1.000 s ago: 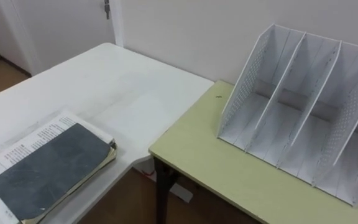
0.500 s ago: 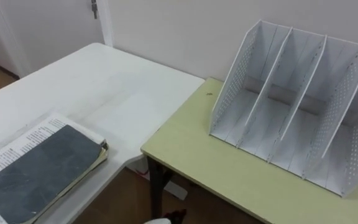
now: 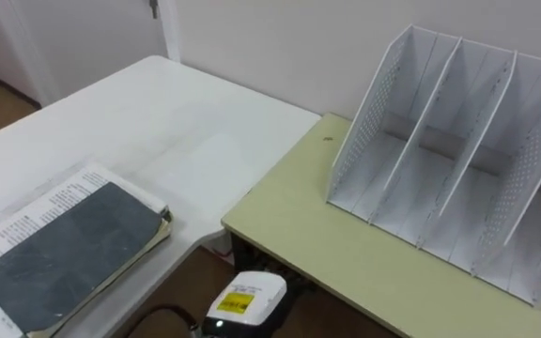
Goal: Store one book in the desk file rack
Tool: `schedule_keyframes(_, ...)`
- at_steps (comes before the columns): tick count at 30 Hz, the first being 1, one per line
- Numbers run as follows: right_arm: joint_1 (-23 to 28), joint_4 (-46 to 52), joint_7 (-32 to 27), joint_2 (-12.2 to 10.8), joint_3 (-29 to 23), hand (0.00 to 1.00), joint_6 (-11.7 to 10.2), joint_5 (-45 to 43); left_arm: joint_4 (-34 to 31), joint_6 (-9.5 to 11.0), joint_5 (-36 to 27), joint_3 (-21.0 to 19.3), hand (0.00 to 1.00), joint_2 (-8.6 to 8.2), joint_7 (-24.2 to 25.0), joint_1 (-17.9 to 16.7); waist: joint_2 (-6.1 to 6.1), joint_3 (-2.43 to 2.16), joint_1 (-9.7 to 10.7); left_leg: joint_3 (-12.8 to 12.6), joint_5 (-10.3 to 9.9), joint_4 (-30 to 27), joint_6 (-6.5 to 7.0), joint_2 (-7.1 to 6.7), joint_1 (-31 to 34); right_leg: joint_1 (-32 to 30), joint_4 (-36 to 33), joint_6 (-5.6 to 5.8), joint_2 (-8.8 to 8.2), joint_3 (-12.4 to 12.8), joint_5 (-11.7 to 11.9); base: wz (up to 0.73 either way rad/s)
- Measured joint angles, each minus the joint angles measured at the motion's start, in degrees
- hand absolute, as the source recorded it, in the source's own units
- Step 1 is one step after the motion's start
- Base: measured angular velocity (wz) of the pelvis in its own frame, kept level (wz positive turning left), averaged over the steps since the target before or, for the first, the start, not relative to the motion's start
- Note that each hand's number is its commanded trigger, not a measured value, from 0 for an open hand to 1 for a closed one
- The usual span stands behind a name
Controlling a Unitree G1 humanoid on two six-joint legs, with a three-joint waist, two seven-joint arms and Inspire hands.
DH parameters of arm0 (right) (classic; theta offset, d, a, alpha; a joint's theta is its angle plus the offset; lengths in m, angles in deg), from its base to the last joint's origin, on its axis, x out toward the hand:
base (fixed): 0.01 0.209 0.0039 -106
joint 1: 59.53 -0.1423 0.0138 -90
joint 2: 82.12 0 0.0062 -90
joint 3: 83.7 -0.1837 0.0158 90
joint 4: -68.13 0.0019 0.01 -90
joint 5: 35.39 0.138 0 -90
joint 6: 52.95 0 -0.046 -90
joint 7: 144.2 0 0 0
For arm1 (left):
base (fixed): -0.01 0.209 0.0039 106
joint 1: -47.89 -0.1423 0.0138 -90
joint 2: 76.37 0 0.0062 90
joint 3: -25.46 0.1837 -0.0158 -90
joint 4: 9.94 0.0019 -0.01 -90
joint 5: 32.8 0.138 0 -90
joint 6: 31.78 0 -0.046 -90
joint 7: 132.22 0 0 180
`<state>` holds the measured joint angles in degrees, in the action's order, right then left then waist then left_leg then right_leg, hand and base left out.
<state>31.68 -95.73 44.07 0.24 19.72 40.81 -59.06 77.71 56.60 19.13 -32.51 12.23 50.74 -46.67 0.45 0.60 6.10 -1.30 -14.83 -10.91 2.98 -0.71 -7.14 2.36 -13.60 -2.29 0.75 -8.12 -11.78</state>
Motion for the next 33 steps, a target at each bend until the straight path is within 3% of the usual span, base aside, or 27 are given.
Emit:
schedule_keyframes(3,0.02,-0.64,-0.05,0.13,0.00,0.00,-0.15,0.94,-3.51,0.09,0.15,-0.18,0.00,0.92,-0.06,-0.01,-0.10,0.02,0.04,0.08,0.00,0.01,0.00,0.01,-0.17,0.58,0.22,0.00,0.02,-0.13,0.00,0.02)
schedule_keyframes(7,0.02,-1.17,-0.04,0.14,1.17,0.00,-0.13,1.16,-9.50,0.30,1.59,-0.62,0.00,0.90,-0.32,0.02,-0.09,0.00,-0.34,0.37,0.01,-0.02,-0.01,-0.03,-0.23,0.68,0.38,0.01,0.01,-0.26,-0.01,0.02)
schedule_keyframes(10,-0.07,-2.32,-0.16,0.43,1.71,0.00,-0.18,2.88,-13.66,2.41,1.52,-1.77,0.00,0.71,-1.30,0.16,-0.15,-0.06,-1.66,0.33,0.01,-0.31,-0.01,-0.08,-0.19,0.76,0.84,0.02,-0.15,-0.62,-0.01,0.00)
schedule_keyframes(16,0.02,-3.69,-1.51,0.52,1.69,0.00,-0.66,4.20,-15.42,3.31,1.55,-5.18,0.00,0.90,-2.76,0.13,-0.07,-0.10,-2.68,0.90,0.09,-0.55,-0.09,-0.08,-0.12,1.74,1.83,0.04,-0.44,-2.58,0.01,0.18)
schedule_keyframes(22,0.45,-4.29,-1.97,1.37,1.64,0.00,-0.76,5.49,-19.88,3.56,2.86,-11.45,0.00,1.42,-6.36,0.05,-0.53,-0.44,-5.05,2.18,0.13,-0.74,-0.10,-0.19,-0.19,2.91,2.90,0.18,-0.55,-4.75,0.32,0.15)
schedule_keyframes(29,0.14,-4.02,-2.27,2.46,1.64,0.00,-1.28,5.05,-19.69,3.39,3.00,-12.71,0.00,1.76,-8.60,-1.24,-0.82,-0.47,-6.42,3.21,0.14,-0.67,-0.12,-0.20,-0.09,3.80,2.94,0.20,-0.62,-5.74,0.34,0.09)
schedule_keyframes(33,0.07,-3.70,-3.05,2.62,1.56,0.00,-1.23,5.06,-19.42,2.62,5.11,-14.07,0.00,1.76,-8.60,-3.94,-0.95,-0.45,-6.78,3.79,0.20,-0.84,-0.22,-0.31,0.08,4.10,3.06,0.19,-0.70,-6.20,0.33,0.08)
